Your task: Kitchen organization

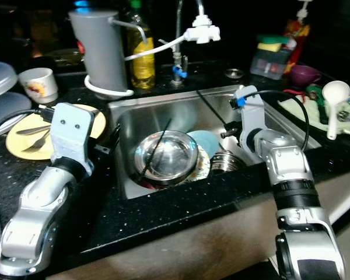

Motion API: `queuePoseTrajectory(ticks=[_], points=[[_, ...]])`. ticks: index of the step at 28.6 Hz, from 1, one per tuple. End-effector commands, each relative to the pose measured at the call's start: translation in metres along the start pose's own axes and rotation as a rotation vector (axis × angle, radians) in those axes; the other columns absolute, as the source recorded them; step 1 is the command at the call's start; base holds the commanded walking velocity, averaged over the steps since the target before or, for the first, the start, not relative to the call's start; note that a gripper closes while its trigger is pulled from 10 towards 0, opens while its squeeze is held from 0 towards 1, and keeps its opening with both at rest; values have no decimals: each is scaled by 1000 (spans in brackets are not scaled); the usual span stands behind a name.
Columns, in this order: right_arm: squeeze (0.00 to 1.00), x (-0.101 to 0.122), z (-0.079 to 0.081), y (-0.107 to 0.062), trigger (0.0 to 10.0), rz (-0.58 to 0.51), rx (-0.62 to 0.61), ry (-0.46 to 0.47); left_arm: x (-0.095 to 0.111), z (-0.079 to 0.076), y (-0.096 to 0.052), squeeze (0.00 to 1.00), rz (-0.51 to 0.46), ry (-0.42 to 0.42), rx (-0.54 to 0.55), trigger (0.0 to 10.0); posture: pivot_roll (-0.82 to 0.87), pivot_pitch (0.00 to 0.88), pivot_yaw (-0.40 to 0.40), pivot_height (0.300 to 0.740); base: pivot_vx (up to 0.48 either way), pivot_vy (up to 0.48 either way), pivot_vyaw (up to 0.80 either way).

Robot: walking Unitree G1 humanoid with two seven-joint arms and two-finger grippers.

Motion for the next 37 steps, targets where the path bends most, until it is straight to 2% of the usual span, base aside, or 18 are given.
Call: queuePoseTrajectory(ticks=[1,2,3,6,8,11,12,13,15,16,17,19,22,23,28,32,34,37], points=[[722,-2,-1,2,10000,9,-33,-10,-1,-1,0,0,1,-1,-5,10000,81,0,-54,740,0,0,0],[722,-4,-2,3,10000,11,-48,-9,-1,-1,0,0,1,-2,-5,10000,81,0,-54,740,0,0,0],[1000,-4,-7,4,10000,7,-103,-25,0,0,0,0,0,-1,-4,10000,81,0,-54,740,0,0,0],[1000,-3,-10,5,10000,2,-141,-38,0,0,0,0,-1,-1,-3,10000,83,0,-54,740,0,0,0],[1000,4,-13,5,10000,-56,-190,-55,0,0,0,0,-2,0,0,10000,86,0,-55,740,0,0,0],[1000,19,0,6,10000,-164,-113,-35,0,0,0,0,-2,1,2,10000,84,0,-54,740,0,0,0],[0,29,14,5,10000,-236,-6,-13,0,1,0,0,-2,2,4,10000,83,0,-54,740,0,0,0],[0,38,28,3,10000,-307,92,6,0,1,1,0,-1,4,6,10000,81,0,-53,740,0,0,0],[0,43,37,1,10000,-349,152,16,0,1,1,0,-1,4,7,10000,81,0,-53,740,0,0,0],[0,48,51,-3,10000,-398,243,-5,-1,2,0,0,1,7,11,10000,81,0,-54,740,0,0,0],[0,48,51,-3,10000,-398,243,-5,-1,2,0,0,1,7,11,10000,81,0,-54,740,0,0,0],[0,50,75,-8,10000,-443,375,-63,-3,5,-1,0,10,20,33,10000,85,0,-57,740,0,0,397],[0,48,86,-8,10000,-448,418,-100,-4,9,-2,0,19,32,59,10000,89,0,-58,740,0,0,794],[0,45,99,-6,10000,-446,451,-160,-9,21,-5,0,47,49,127,10000,95,0,-62,740,0,0,794],[0,45,109,-4,10000,-461,468,-200,-17,36,-10,0,94,69,212,10000,100,0,-64,740,0,0,794],[0,45,111,-4,10000,-464,478,-217,-18,38,-10,0,100,73,223,10000,101,0,-64,740,0,0,794],[0,41,120,-5,10000,-459,504,-335,-20,42,-12,0,114,74,245,10000,101,0,-64,740,0,0,794],[0,37,128,-8,10000,-453,543,-416,-22,44,-13,0,124,71,259,10000,100,0,-64,740,0,0,794]])
Point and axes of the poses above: a point about 5 cm out from each wrist's last joint towards the gripper, its own y axis pointing out of the wrist towards the gripper, its own x axis along the axis of the wrist's last joint, z = x × y, the point moved 1 cm from there along y, pointing out of the wrist towards the gripper, and after that the axes turned 7 degrees about y, right-handed, at the moved point
